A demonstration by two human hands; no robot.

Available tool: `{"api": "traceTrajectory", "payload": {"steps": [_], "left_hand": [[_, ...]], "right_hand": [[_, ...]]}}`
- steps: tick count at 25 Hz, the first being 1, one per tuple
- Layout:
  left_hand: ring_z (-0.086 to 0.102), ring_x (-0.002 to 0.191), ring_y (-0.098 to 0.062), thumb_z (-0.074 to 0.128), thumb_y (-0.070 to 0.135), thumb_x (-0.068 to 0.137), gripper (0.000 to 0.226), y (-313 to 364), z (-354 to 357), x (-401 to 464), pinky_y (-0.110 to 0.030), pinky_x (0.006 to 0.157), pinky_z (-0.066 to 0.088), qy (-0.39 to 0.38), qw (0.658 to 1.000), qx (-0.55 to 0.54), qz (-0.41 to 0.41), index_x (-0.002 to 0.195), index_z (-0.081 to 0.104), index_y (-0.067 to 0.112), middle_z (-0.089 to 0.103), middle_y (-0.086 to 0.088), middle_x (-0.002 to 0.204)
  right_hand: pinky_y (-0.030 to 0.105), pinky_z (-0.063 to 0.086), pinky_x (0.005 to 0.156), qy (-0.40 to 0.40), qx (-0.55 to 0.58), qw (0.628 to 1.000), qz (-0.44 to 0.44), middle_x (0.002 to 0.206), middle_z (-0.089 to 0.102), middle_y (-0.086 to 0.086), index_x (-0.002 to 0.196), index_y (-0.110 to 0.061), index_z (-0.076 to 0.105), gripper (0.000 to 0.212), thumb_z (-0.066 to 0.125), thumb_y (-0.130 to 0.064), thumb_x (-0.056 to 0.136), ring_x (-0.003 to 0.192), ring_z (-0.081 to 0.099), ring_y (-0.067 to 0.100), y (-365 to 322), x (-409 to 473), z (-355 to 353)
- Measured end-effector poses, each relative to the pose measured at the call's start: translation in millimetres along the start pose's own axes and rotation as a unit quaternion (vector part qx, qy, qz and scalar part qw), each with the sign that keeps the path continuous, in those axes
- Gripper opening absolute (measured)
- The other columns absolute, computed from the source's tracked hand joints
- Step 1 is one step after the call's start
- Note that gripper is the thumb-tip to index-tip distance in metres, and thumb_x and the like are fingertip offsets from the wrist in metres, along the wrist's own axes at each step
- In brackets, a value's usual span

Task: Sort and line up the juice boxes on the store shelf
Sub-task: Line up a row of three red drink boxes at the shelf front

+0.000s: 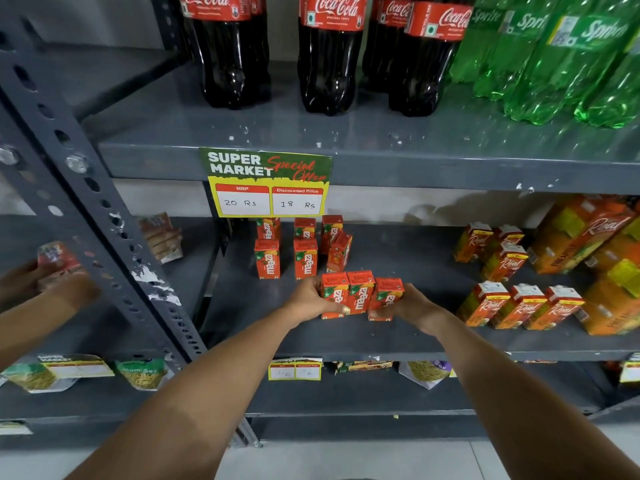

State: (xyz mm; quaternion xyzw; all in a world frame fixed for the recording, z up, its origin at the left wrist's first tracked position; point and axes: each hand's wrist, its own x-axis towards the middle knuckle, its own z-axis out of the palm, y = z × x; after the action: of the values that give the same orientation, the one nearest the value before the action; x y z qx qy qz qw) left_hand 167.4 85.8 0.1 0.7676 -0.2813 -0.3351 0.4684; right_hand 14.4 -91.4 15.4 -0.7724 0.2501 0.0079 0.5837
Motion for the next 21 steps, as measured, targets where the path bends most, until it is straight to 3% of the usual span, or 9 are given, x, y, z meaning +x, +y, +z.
{"api": "traceTrajectory", "payload": {"steps": [5, 8, 12, 15, 18, 21], "left_hand": [[0.065, 0.095, -0.012, 0.089, 0.016, 0.063, 0.054, 0, -4, 4, -0.031, 0.087, 0.05, -0.002, 1.0, 0.001, -0.007, 0.112, 0.064, 0.016, 0.07, -0.001, 0.11], [0.066, 0.09, -0.007, 0.091, 0.02, 0.061, 0.058, 1, 5, 1, -0.023, 0.077, 0.05, 0.015, 1.0, -0.017, 0.007, 0.112, 0.064, 0.015, 0.07, 0.0, 0.109], [0.068, 0.092, -0.013, 0.091, 0.018, 0.06, 0.052, -5, 15, 0, -0.032, 0.085, 0.053, 0.066, 0.996, -0.057, 0.02, 0.105, 0.065, 0.013, 0.072, -0.003, 0.105], [0.068, 0.093, -0.012, 0.09, 0.017, 0.063, 0.055, -5, 8, 2, -0.032, 0.085, 0.054, 0.025, 0.999, -0.046, 0.007, 0.11, 0.064, 0.013, 0.071, -0.001, 0.105], [0.067, 0.088, -0.005, 0.089, 0.019, 0.063, 0.052, -4, 2, 3, -0.022, 0.075, 0.052, -0.006, 0.999, -0.033, 0.001, 0.109, 0.065, 0.018, 0.071, 0.005, 0.102], [0.068, 0.086, -0.004, 0.09, 0.018, 0.063, 0.049, -6, 2, 2, -0.024, 0.077, 0.054, 0.001, 0.999, -0.033, 0.007, 0.106, 0.067, 0.018, 0.072, 0.005, 0.1]], "right_hand": [[0.037, 0.055, 0.089, -0.039, 0.015, 0.998, -0.041, 0.108, 0.074, 0.011, 0.111, -0.009, 0.07, 0.041, 0.083, -0.004, 0.072, 0.104, 0.069, 0.026, 4, 9, -7], [0.038, 0.057, 0.088, -0.055, 0.016, 0.997, -0.049, 0.109, 0.074, 0.012, 0.113, -0.008, 0.069, 0.043, 0.082, -0.002, 0.072, 0.104, 0.069, 0.027, 5, 13, -9], [0.036, 0.057, 0.087, -0.065, 0.017, 0.996, -0.06, 0.11, 0.074, 0.011, 0.115, -0.008, 0.069, 0.045, 0.082, -0.002, 0.072, 0.103, 0.07, 0.026, 6, 14, -10], [0.029, 0.057, 0.083, -0.064, 0.019, 0.996, -0.06, 0.108, 0.075, 0.01, 0.113, -0.009, 0.069, 0.044, 0.082, -0.001, 0.072, 0.103, 0.07, 0.025, 4, 13, -9], [0.024, 0.056, 0.079, -0.068, 0.019, 0.996, -0.062, 0.107, 0.075, 0.008, 0.112, -0.01, 0.07, 0.043, 0.082, -0.001, 0.071, 0.102, 0.071, 0.022, 1, 10, -7], [0.029, 0.057, 0.083, -0.052, 0.028, 0.997, -0.057, 0.108, 0.075, 0.005, 0.112, -0.013, 0.071, 0.045, 0.085, -0.006, 0.07, 0.102, 0.071, 0.02, 2, 6, 0]]}}
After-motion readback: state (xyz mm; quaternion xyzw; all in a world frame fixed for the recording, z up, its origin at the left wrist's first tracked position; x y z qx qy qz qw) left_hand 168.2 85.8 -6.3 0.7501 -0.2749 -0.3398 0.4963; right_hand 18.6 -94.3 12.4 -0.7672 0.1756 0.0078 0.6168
